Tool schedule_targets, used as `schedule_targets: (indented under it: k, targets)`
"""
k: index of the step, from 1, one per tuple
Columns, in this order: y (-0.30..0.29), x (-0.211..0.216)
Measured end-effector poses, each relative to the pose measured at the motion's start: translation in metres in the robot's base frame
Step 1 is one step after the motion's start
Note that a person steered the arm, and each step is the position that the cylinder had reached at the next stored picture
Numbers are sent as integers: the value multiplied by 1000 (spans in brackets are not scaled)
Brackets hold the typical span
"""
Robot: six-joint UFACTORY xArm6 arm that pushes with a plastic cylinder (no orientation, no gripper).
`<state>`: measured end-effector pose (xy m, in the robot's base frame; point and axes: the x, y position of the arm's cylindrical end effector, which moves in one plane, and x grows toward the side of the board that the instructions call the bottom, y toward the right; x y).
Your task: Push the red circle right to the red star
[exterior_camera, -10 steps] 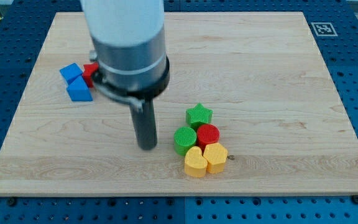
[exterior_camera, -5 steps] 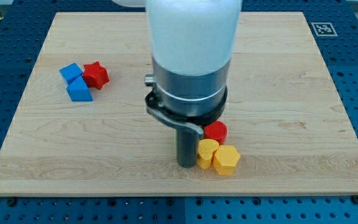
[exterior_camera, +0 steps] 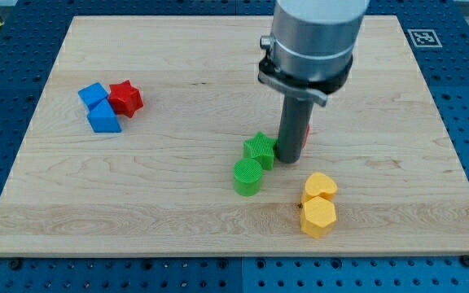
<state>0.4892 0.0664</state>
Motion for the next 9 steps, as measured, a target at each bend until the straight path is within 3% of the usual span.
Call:
schedule_targets:
  k: [2,4,5,9]
  targets:
    - [2,-50]
    - [87,-14]
    - [123,-47]
    - [93,-77]
